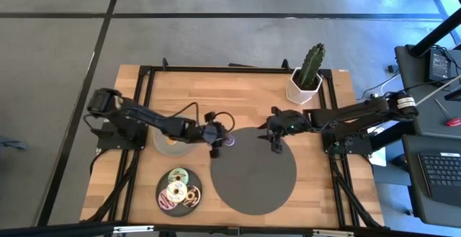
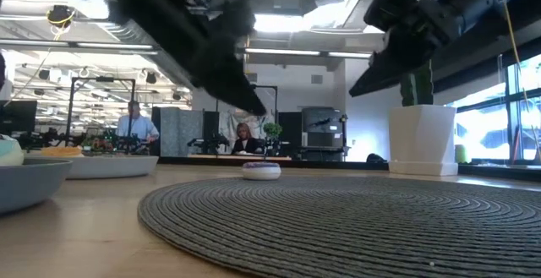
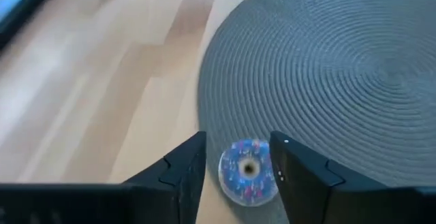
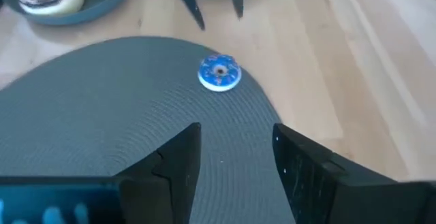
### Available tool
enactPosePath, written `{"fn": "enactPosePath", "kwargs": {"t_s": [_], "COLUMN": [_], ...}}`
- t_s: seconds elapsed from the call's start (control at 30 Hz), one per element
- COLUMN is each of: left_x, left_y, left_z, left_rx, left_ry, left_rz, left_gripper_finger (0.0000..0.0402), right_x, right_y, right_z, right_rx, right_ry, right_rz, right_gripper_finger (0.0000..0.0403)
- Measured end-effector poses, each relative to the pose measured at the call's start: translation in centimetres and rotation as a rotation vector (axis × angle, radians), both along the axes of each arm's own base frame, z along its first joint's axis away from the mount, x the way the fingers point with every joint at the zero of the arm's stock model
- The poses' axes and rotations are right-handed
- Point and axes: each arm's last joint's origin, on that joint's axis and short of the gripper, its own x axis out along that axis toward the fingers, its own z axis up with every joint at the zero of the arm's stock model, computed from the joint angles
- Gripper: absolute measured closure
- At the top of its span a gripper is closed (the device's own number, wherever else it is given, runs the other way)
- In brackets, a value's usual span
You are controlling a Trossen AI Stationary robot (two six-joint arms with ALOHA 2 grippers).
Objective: Pick & Place donuts
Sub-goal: Put the small blue donut on the gray plate
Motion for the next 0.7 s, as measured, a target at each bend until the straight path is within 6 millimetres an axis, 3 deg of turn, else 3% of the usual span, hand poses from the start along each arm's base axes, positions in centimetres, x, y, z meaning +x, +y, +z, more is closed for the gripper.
{"fn": "enactPosePath", "kwargs": {"t_s": [0.33,0.7], "left_x": [1.5,1.7], "left_y": [1.9,2.9], "left_z": [-4.6,-5.2], "left_rx": [-0.055,-0.152], "left_ry": [0.116,0.113], "left_rz": [0.024,0.05], "left_gripper_finger": [0.0249,0.0308], "right_x": [-0.3,-0.3], "right_y": [0.0,0.0], "right_z": [-0.6,-0.6], "right_rx": [-0.032,-0.035], "right_ry": [0.018,0.02], "right_rz": [-0.024,-0.023], "right_gripper_finger": [0.022,0.022]}}
